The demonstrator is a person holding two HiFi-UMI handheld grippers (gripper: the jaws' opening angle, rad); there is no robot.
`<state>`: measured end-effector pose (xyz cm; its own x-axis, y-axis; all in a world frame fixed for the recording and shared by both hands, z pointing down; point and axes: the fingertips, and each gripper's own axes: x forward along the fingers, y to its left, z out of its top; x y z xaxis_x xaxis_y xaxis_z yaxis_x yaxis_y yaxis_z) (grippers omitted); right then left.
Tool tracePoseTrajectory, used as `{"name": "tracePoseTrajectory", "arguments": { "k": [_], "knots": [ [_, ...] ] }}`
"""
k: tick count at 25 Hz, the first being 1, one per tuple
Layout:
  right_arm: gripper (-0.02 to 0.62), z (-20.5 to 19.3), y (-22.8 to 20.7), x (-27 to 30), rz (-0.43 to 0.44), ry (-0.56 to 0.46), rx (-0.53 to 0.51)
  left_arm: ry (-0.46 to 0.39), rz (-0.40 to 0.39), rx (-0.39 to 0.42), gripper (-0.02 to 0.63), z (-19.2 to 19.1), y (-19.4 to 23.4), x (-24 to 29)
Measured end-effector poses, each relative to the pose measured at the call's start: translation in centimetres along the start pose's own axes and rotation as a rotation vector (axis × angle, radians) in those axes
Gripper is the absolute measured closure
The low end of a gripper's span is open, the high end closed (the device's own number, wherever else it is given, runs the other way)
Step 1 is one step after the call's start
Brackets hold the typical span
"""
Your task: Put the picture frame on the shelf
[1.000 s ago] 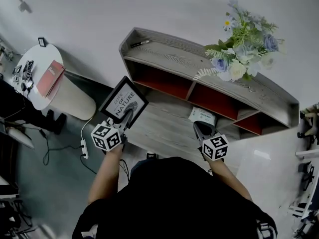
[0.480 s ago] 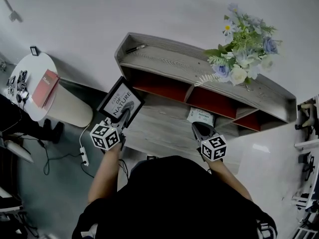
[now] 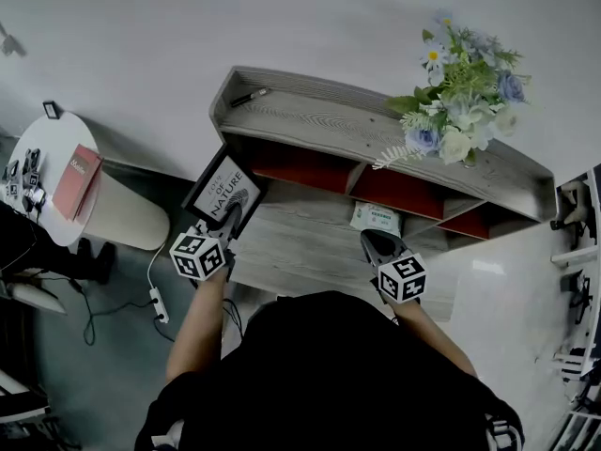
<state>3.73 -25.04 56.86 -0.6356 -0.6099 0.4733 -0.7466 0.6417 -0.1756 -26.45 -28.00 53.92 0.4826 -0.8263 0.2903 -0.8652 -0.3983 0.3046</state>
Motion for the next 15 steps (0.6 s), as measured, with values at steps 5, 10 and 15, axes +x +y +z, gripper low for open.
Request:
{"name": "tracePoseTrajectory", "arguments": {
  "k": [5, 10, 15],
  "knots": [
    [0.577, 0.3, 0.5, 0.9, -0.008, 0.003, 0.001, 0.013, -0.015, 0.0, 0.577, 0.1, 1.0, 0.8],
    [0.577, 1.0, 1.1, 1.8, -0.012, -0.002, 0.003, 0.024, -0.019, -0.004, 0.577, 0.2, 2.2, 1.2],
    [0.577, 1.0, 1.2, 2.4, -0.022, 0.001, 0.008, 0.027, -0.03, -0.004, 0.577, 0.4, 2.6, 1.8]
  ]
}}
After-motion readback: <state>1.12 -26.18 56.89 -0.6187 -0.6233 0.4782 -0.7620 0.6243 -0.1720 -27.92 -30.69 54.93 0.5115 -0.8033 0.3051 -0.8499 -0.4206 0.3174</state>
